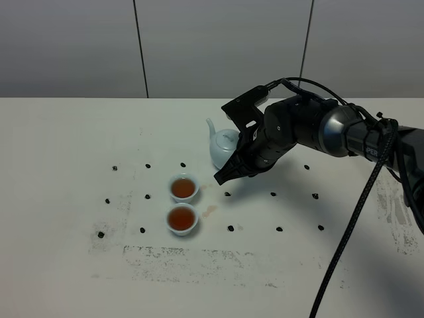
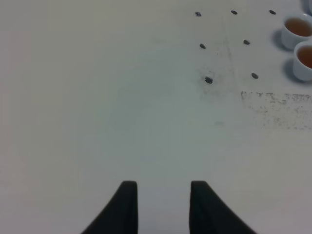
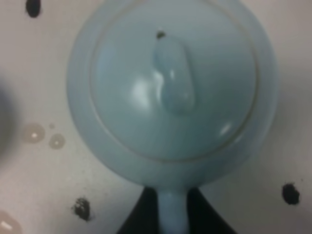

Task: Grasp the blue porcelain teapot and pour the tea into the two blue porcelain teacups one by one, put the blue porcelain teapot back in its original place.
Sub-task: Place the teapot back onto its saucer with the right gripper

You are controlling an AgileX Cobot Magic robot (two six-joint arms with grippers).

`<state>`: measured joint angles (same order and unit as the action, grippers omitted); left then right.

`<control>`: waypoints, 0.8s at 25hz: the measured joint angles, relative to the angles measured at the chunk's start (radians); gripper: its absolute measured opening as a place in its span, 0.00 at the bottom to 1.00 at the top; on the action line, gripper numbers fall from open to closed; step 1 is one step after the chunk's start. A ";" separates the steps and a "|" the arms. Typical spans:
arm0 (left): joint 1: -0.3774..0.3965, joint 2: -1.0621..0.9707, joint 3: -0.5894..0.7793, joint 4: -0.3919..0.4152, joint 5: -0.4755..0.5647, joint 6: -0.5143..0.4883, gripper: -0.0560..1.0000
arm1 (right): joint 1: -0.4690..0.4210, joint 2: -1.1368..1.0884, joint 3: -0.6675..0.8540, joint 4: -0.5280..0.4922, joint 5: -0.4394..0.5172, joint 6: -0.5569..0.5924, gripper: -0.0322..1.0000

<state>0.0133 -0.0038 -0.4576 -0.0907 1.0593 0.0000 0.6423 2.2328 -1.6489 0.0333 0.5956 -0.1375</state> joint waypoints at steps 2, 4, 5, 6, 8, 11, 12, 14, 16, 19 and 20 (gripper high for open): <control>0.000 0.000 0.000 0.000 0.000 0.000 0.33 | 0.000 0.003 -0.001 -0.001 0.000 0.000 0.06; 0.000 0.000 0.000 0.000 0.000 0.000 0.33 | 0.000 0.005 -0.001 -0.001 0.000 0.000 0.06; 0.000 0.000 0.000 0.000 0.000 0.000 0.33 | 0.000 0.005 -0.001 -0.001 0.000 0.000 0.06; 0.000 0.000 0.000 0.000 0.000 0.000 0.33 | 0.000 0.007 -0.001 -0.001 0.001 0.000 0.06; 0.000 0.000 0.000 0.000 0.000 0.000 0.33 | 0.000 0.007 -0.001 -0.003 0.001 0.003 0.06; 0.000 0.000 0.000 0.000 0.000 0.000 0.33 | 0.000 0.007 -0.001 -0.005 0.001 0.004 0.06; 0.000 0.000 0.000 0.000 0.000 0.000 0.33 | 0.000 0.007 -0.001 -0.005 0.002 0.005 0.06; 0.000 0.000 0.000 0.000 0.000 0.000 0.33 | 0.000 0.007 -0.002 -0.006 0.002 0.005 0.07; 0.000 0.000 0.000 0.000 0.000 0.000 0.33 | 0.000 0.007 -0.002 -0.009 0.003 0.005 0.08; 0.000 0.000 0.000 0.000 0.000 0.000 0.33 | 0.000 0.007 -0.002 -0.009 0.008 0.006 0.15; 0.000 0.000 0.000 0.000 0.000 0.000 0.33 | 0.000 0.007 -0.002 -0.009 0.010 0.006 0.18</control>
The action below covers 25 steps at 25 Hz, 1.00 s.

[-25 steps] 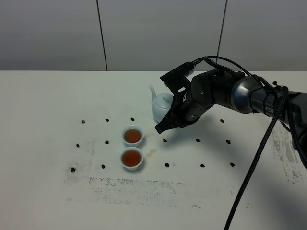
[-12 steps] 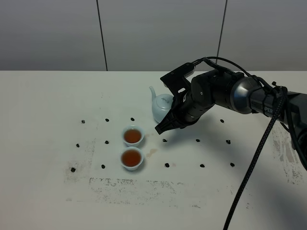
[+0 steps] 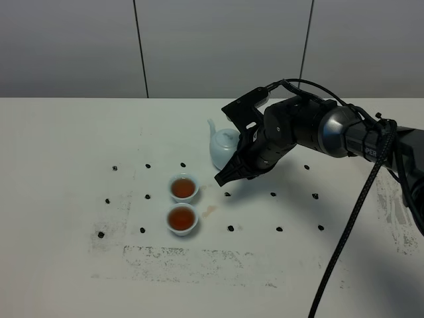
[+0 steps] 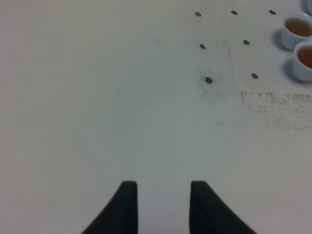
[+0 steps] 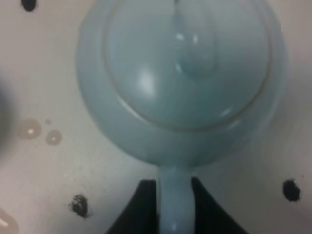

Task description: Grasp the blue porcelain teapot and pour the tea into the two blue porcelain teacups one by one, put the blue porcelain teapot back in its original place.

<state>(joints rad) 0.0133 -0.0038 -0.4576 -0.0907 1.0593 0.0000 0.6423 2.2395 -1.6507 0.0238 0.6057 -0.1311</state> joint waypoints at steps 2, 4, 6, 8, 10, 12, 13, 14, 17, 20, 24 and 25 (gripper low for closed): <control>0.000 0.000 0.000 0.000 0.000 0.000 0.33 | 0.000 0.000 0.000 0.000 0.000 0.000 0.25; 0.000 0.000 0.000 0.000 0.000 0.000 0.33 | 0.000 0.000 0.000 0.000 0.001 0.000 0.32; 0.000 0.000 0.000 0.000 0.000 0.000 0.33 | 0.000 0.000 0.000 0.000 0.001 0.000 0.37; 0.000 0.000 0.000 0.000 0.000 0.000 0.33 | 0.000 0.000 -0.001 0.000 0.001 0.000 0.40; 0.000 0.000 0.000 0.000 0.000 0.000 0.33 | 0.000 0.000 -0.011 0.000 0.009 0.000 0.41; 0.000 0.000 0.000 0.000 0.000 0.000 0.33 | 0.000 -0.004 -0.022 -0.001 0.027 -0.001 0.42; 0.000 0.000 0.000 0.000 0.000 0.000 0.33 | 0.000 -0.010 -0.027 -0.001 0.038 -0.001 0.42; 0.000 0.000 0.000 0.000 0.000 0.000 0.33 | 0.000 -0.018 -0.030 -0.001 0.047 -0.001 0.42; 0.000 0.000 0.000 0.000 0.000 0.000 0.33 | 0.000 -0.061 -0.030 -0.003 0.074 0.000 0.42; 0.000 0.000 0.000 0.000 0.000 0.000 0.33 | 0.000 -0.121 -0.031 0.006 0.096 0.000 0.42; 0.000 0.000 0.000 0.000 0.000 0.000 0.33 | -0.028 -0.180 -0.031 0.055 0.100 -0.001 0.42; 0.000 0.000 0.000 0.000 0.000 0.000 0.33 | -0.043 -0.188 -0.031 0.068 0.100 -0.004 0.42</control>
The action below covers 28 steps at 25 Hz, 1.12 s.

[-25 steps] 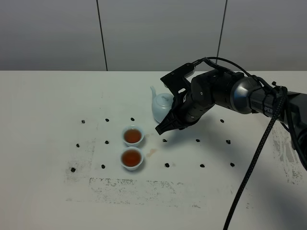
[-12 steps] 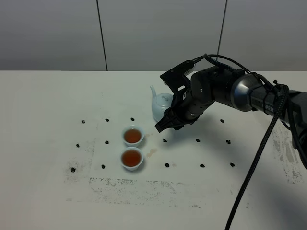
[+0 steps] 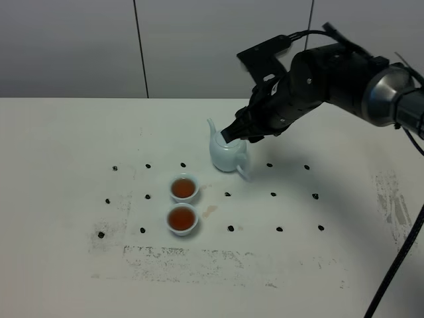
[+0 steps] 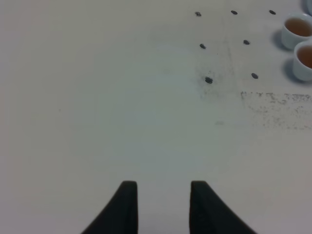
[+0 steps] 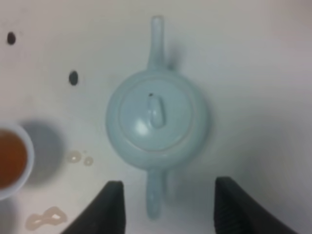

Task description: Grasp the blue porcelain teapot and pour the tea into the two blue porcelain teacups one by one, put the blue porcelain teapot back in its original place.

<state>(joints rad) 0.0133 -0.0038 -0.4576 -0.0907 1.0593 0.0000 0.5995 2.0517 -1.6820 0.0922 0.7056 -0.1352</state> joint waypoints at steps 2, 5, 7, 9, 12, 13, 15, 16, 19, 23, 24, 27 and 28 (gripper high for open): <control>0.000 0.000 0.000 0.000 0.000 0.000 0.33 | -0.048 -0.006 -0.001 0.008 0.000 -0.010 0.42; 0.000 0.000 0.000 0.000 0.000 0.000 0.33 | -0.139 -0.006 -0.001 0.010 -0.001 -0.018 0.42; 0.000 0.000 0.000 0.000 0.000 0.000 0.33 | -0.201 -0.006 -0.001 0.006 -0.001 -0.020 0.42; 0.000 0.000 0.000 0.000 0.000 0.000 0.33 | -0.271 -0.006 -0.001 0.000 0.000 -0.020 0.42; 0.000 0.000 0.000 0.000 0.000 0.000 0.33 | -0.346 -0.006 -0.001 -0.029 0.008 -0.022 0.42; 0.000 0.000 0.000 0.000 0.000 0.000 0.33 | -0.370 -0.006 -0.001 -0.042 0.012 -0.022 0.42; 0.000 0.000 0.000 0.000 0.000 0.000 0.33 | -0.405 -0.006 -0.001 -0.057 0.028 -0.018 0.42; 0.000 0.000 0.000 0.000 0.000 0.000 0.33 | -0.418 -0.006 -0.001 -0.058 0.039 -0.017 0.42; 0.000 0.000 0.000 0.000 0.000 0.000 0.33 | -0.425 -0.006 -0.001 -0.056 0.067 -0.015 0.42; 0.000 0.000 0.000 0.000 0.000 0.000 0.33 | -0.425 -0.032 -0.001 -0.060 0.120 -0.015 0.42; 0.000 0.000 0.000 0.000 0.000 0.000 0.33 | -0.425 -0.047 -0.001 -0.060 0.133 -0.015 0.42; 0.000 0.000 0.000 0.000 0.000 0.000 0.33 | -0.426 -0.112 -0.001 -0.060 0.165 -0.014 0.42; 0.000 0.000 0.000 0.000 0.000 0.000 0.33 | -0.426 -0.130 -0.001 -0.060 0.180 -0.014 0.42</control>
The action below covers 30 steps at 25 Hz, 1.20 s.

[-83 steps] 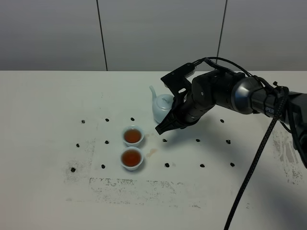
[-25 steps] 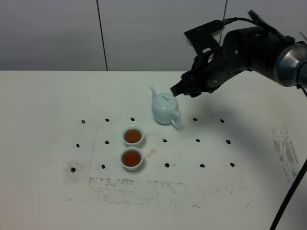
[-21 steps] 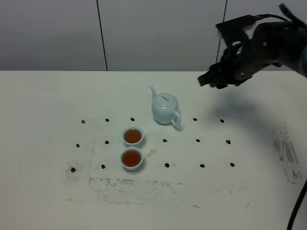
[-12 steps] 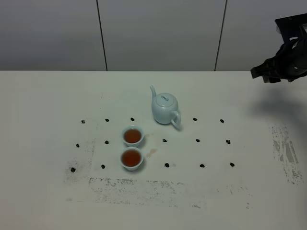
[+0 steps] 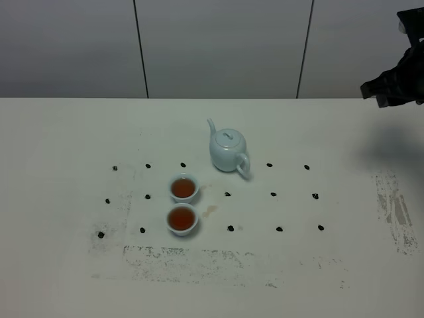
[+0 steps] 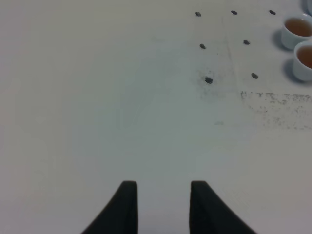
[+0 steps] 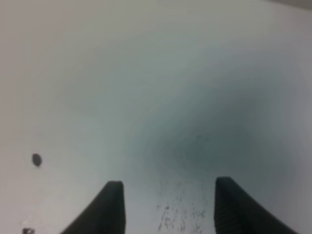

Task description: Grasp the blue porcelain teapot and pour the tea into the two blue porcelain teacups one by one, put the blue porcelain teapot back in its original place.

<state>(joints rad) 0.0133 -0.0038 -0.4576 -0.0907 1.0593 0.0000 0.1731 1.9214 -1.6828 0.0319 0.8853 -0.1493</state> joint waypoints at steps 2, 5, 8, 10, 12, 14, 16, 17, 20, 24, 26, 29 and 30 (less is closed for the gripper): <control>0.000 0.000 0.000 0.000 0.000 0.000 0.33 | -0.002 -0.044 0.006 0.000 0.024 0.004 0.42; 0.000 0.000 0.000 0.000 0.000 0.000 0.33 | -0.013 -0.120 0.067 0.000 0.028 0.008 0.42; 0.000 0.000 0.000 0.000 0.000 0.000 0.33 | -0.034 -0.211 0.173 0.000 0.025 0.010 0.42; 0.000 0.000 0.000 0.000 0.000 0.000 0.33 | -0.044 -0.275 0.256 -0.002 0.022 0.016 0.42; 0.000 0.000 0.000 0.000 0.000 0.000 0.33 | -0.050 -0.350 0.337 -0.005 0.021 0.018 0.42; 0.000 0.000 0.000 0.000 0.000 0.000 0.33 | -0.053 -0.422 0.425 -0.006 0.020 0.022 0.42; 0.000 0.000 0.000 0.000 0.000 0.000 0.33 | -0.058 -0.506 0.504 -0.007 0.021 0.039 0.42; 0.000 0.000 0.000 0.000 0.000 0.000 0.33 | -0.059 -0.550 0.545 -0.007 0.021 0.045 0.42; 0.000 0.000 0.000 0.000 0.000 0.000 0.33 | -0.059 -0.675 0.652 -0.009 0.030 0.052 0.42; 0.000 0.000 0.000 0.000 0.000 0.000 0.33 | -0.059 -0.819 0.765 -0.012 0.078 0.052 0.42; 0.000 0.000 0.000 0.000 0.000 0.000 0.33 | -0.059 -0.871 0.812 -0.014 0.105 0.052 0.42; 0.000 0.000 0.000 0.000 0.000 0.000 0.33 | -0.059 -0.938 0.881 -0.014 0.127 0.052 0.42; 0.000 0.000 0.000 0.000 0.000 0.000 0.33 | -0.059 -0.962 0.906 -0.013 0.127 0.052 0.42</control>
<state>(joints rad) 0.0133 -0.0038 -0.4576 -0.0907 1.0593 0.0000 0.1142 0.9598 -0.7772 0.0188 1.0121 -0.0971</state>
